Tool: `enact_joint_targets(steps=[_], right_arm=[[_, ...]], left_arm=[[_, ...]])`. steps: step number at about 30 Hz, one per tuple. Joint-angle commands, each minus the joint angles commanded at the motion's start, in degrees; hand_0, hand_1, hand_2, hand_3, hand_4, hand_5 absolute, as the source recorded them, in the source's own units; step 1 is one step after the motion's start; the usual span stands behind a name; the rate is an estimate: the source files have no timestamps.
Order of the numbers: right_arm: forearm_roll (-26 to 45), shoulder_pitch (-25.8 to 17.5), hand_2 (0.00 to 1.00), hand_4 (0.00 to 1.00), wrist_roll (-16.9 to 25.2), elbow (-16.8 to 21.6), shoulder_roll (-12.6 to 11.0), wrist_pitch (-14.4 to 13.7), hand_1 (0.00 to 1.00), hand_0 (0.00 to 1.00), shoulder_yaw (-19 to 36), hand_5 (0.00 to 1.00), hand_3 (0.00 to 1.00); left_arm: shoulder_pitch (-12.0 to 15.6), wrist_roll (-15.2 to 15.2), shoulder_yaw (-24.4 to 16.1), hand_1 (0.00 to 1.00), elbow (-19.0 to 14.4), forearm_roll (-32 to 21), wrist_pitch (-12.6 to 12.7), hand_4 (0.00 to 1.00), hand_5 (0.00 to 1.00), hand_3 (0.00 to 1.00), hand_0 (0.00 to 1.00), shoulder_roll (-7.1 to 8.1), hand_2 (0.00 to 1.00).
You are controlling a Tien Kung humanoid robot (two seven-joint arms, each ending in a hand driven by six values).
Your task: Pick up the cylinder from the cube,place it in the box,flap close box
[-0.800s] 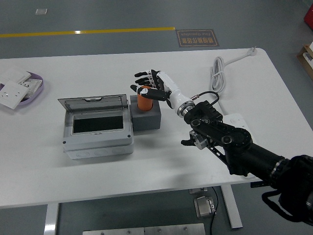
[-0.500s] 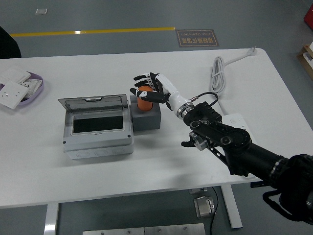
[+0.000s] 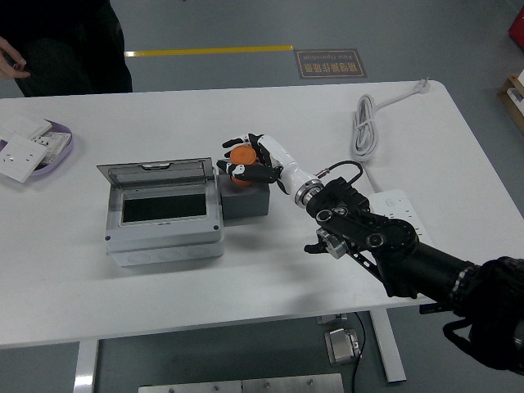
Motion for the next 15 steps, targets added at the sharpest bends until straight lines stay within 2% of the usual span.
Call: enact_joint_targets(steps=[15], right_arm=[[0.39, 0.13, 0.587, 0.808, -0.12, -0.24, 0.00, -0.46, 0.680, 0.772, -0.58, 0.211, 0.642]], left_arm=[[-0.23, -0.08, -0.06, 0.647, -0.06, 0.03, 0.00, 0.722, 0.253, 0.668, 0.629, 0.02, 0.625]])
